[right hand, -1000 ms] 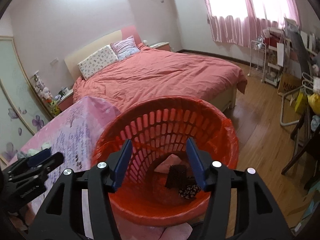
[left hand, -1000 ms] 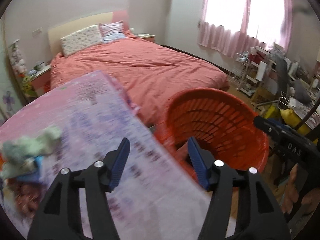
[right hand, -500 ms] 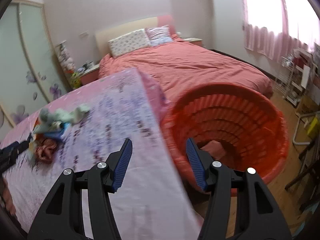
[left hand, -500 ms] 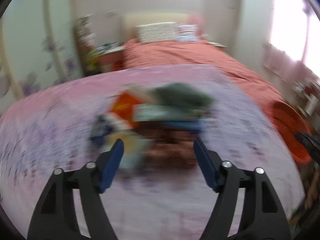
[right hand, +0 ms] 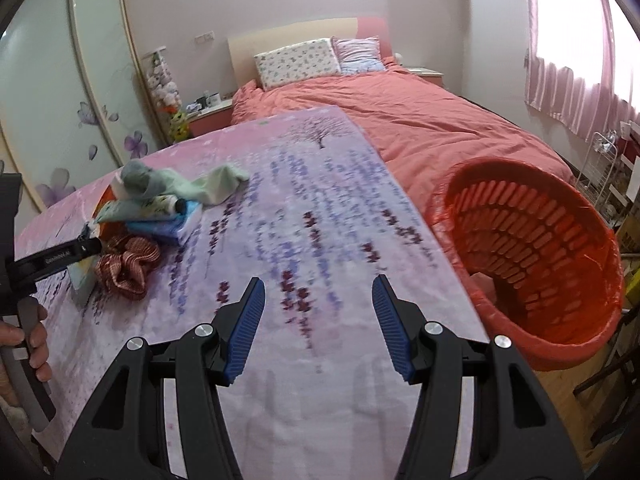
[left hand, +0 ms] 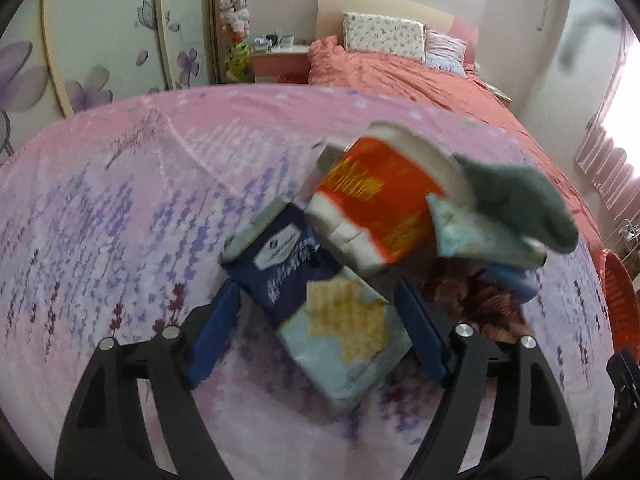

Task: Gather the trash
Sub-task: 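Grasp the blue snack bag with the left tool while the right tool returns to the bed, then grasp the brown checked scarf with the right tool and lift it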

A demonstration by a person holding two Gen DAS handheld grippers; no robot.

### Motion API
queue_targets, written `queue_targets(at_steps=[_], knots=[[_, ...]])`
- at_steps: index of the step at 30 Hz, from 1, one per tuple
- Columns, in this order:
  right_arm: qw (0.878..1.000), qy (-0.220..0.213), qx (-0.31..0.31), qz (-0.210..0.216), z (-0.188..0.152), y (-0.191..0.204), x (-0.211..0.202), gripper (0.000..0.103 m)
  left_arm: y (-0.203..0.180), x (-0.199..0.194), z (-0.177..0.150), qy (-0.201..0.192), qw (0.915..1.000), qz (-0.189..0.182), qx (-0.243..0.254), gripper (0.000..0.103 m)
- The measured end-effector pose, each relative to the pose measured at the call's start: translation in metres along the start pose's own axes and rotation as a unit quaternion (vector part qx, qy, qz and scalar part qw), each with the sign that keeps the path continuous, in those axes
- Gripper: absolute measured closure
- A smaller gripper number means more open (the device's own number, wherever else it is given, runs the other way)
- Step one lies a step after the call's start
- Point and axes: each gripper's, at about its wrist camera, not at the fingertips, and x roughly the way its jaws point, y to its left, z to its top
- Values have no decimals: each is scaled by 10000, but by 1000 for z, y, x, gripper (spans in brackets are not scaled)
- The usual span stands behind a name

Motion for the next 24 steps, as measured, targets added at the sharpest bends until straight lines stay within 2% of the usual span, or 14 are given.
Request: queue_targets(at_steps=[2, 7, 11, 12, 15, 17, 24], knots=[[10000, 28, -53, 37, -3, 5, 1, 47, 13, 0, -6, 84, 9999, 56, 3, 31], [9998, 103, -145, 118, -6, 18, 5, 47, 46, -1, -4, 38, 9997, 203, -99, 31], [9995, 149, -158, 211, -6, 28, 8, 47, 55, 5, 1, 84, 9997, 128, -179, 42], [9995, 155, -166, 239, -6, 31, 8, 47, 53, 6, 1, 33, 9998, 134, -116, 53], [9990, 182, -180, 360, -5, 42, 9, 47, 47, 9, 0, -43, 9995, 225, 210, 66], [9985, 199, -182, 486, -3, 52, 10, 47, 47, 8, -1, -55, 9994, 207, 279, 69], [9945, 294, -245, 970, 7, 100, 26, 47, 63, 7, -1, -54, 9998, 162, 143, 69]])
